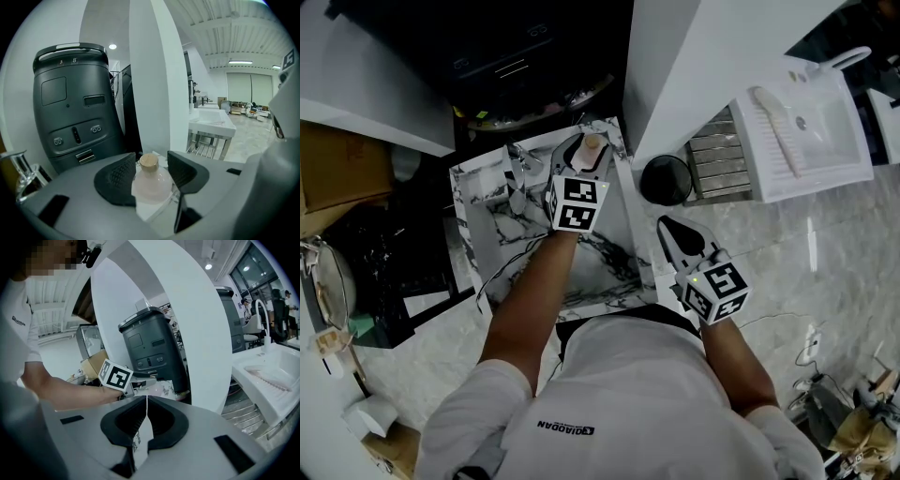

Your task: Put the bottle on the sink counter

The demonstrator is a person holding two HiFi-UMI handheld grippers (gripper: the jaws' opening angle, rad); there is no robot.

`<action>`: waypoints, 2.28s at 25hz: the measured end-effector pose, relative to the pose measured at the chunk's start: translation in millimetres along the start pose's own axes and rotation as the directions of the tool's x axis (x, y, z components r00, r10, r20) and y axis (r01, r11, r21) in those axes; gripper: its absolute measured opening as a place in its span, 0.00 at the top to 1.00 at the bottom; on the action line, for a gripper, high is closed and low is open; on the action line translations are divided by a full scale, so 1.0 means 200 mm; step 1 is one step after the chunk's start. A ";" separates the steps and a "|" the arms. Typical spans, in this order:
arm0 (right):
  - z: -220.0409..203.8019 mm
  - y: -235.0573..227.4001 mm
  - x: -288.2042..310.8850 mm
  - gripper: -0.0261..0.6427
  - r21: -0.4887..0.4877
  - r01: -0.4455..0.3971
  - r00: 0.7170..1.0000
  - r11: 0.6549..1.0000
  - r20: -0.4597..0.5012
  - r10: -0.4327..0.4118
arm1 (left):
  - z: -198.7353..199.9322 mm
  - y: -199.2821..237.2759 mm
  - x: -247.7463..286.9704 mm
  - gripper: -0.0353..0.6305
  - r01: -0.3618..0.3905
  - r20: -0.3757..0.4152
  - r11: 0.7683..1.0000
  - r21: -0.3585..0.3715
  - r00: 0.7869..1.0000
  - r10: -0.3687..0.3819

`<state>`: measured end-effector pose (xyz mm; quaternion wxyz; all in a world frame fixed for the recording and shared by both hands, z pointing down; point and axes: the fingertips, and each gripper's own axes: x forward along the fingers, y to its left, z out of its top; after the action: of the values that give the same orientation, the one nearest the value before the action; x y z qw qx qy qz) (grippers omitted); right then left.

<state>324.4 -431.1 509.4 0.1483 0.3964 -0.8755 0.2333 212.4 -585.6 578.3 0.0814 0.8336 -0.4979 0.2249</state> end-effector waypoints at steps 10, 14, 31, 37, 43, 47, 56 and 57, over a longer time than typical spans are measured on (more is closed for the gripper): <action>0.02 0.11 -0.01 0.90 -0.044 -0.046 0.999 0.998 0.013 0.047 | 0.05 0.02 -0.22 0.63 -0.015 0.026 0.999 -0.033 1.000 0.016; 0.02 0.16 -0.01 0.90 -0.062 -0.069 0.997 0.996 0.019 0.070 | 0.03 0.02 -0.33 0.66 -0.009 0.030 0.994 -0.106 0.999 0.013; 0.18 0.37 0.02 0.90 -0.139 -0.192 0.973 0.972 0.105 0.207 | 0.07 0.06 -0.87 0.93 -0.048 0.068 0.971 -0.236 0.995 0.066; 0.20 0.49 0.04 0.90 -0.167 -0.262 0.955 0.951 0.095 0.280 | 0.07 0.09 -1.09 0.93 -0.102 0.063 0.961 -0.257 0.990 0.122; 0.19 0.60 0.05 0.90 -0.171 -0.291 0.948 0.941 0.078 0.308 | 0.08 0.05 -1.24 0.93 -0.097 0.086 0.956 -0.278 0.988 0.126; 0.19 0.72 0.02 0.90 -0.179 -0.297 0.947 0.938 0.071 0.313 | 0.07 0.03 -1.38 0.93 -0.088 0.102 0.951 -0.296 0.987 0.123; 0.09 1.13 -0.03 0.90 -0.174 -0.290 0.951 0.941 0.058 0.303 | -0.04 -0.03 -1.77 0.93 -0.004 0.122 0.965 -0.262 0.992 0.038; 0.08 1.17 -0.03 0.90 -0.172 -0.286 0.952 0.943 0.059 0.300 | -0.05 -0.04 -1.81 0.93 0.007 0.127 0.966 -0.258 0.992 0.026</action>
<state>147.7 -299.8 425.5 0.1063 0.2580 -0.9461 0.1641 69.8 -291.3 423.9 0.1556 0.8263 -0.5311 0.1042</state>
